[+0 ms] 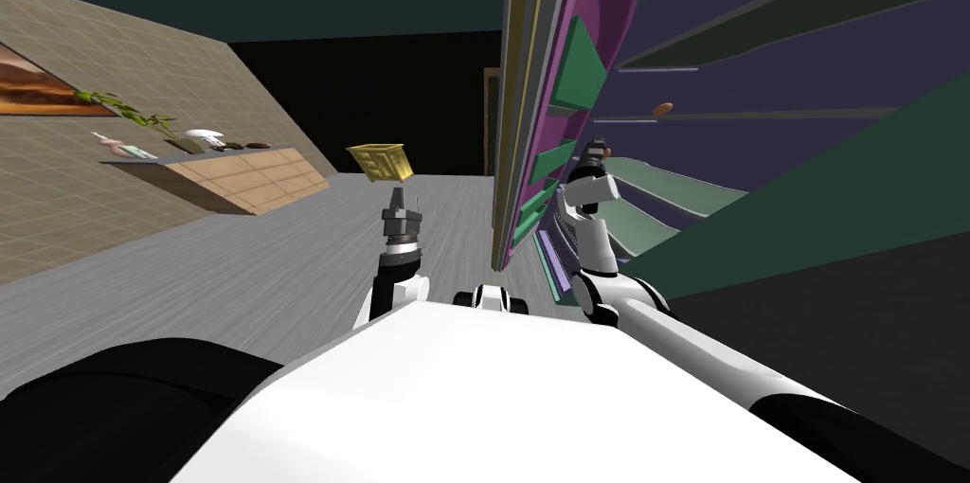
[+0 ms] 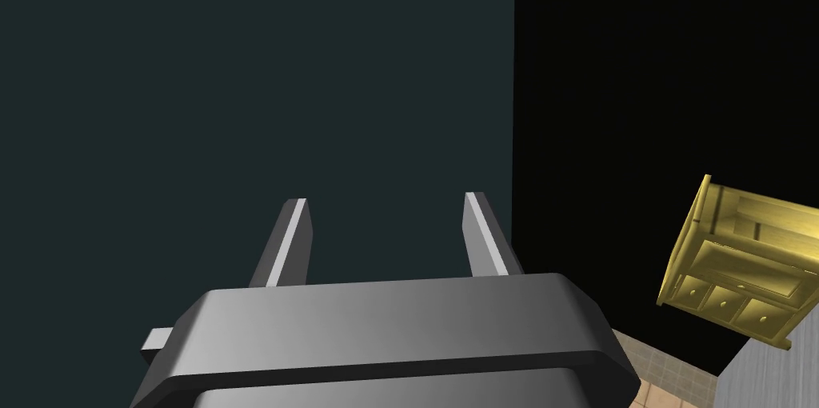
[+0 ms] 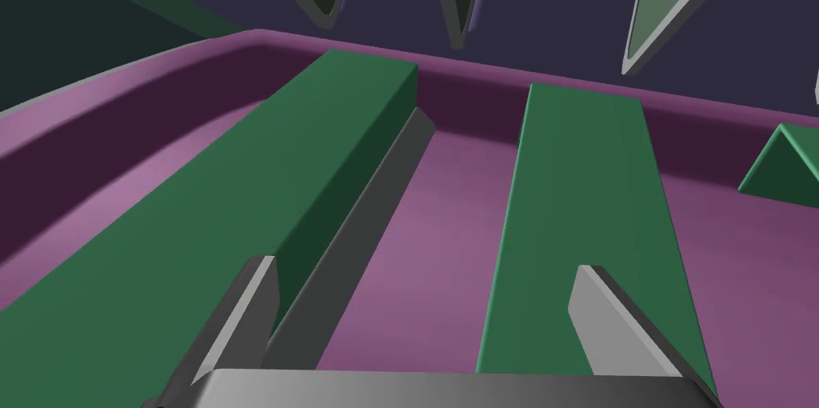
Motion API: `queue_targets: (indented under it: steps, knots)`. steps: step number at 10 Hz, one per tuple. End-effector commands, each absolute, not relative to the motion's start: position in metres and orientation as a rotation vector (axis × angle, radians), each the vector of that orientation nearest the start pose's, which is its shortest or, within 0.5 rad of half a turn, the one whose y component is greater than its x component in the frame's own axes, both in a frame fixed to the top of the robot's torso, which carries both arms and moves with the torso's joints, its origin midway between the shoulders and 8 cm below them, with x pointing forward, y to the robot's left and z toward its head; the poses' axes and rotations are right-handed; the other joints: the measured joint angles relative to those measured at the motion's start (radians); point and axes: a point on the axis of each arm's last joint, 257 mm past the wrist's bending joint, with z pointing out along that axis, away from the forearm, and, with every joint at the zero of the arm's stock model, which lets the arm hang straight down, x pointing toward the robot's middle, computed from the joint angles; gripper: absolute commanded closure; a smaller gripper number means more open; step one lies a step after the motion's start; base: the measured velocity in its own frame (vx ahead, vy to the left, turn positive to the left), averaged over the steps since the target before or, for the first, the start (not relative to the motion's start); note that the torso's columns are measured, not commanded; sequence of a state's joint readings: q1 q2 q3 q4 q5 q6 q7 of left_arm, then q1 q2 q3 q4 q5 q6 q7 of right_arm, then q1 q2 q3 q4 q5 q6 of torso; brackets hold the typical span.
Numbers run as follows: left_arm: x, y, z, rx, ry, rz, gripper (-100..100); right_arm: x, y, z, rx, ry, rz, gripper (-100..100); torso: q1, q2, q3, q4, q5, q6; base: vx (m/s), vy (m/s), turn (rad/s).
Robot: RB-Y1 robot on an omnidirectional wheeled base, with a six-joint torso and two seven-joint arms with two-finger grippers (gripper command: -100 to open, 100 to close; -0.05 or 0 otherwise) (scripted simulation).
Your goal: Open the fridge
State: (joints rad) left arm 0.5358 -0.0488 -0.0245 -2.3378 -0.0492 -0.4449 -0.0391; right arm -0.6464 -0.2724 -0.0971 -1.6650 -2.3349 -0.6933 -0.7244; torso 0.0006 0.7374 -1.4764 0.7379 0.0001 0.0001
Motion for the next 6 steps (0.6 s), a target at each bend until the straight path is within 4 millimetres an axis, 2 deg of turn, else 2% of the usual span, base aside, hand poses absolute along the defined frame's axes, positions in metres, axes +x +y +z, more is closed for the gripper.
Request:
queue_targets:
  steps: [1,6]
  knots:
    - [0.340,0.275,0.028,-0.674,0.629,-1.236,0,0.627,-0.360,0.114,-0.832,1.284,-1.739,-100,-0.001,0.001,0.000,0.000,0.000,0.000,-0.036,0.123,-0.059]
    - [0.340,0.275,0.028,-0.674,0.629,-1.236,0,0.639,-0.361,0.117,-0.875,1.316,-1.690,-100,0.000,0.000,0.000,0.000,0.000,0.000,-0.035,0.101,-0.048]
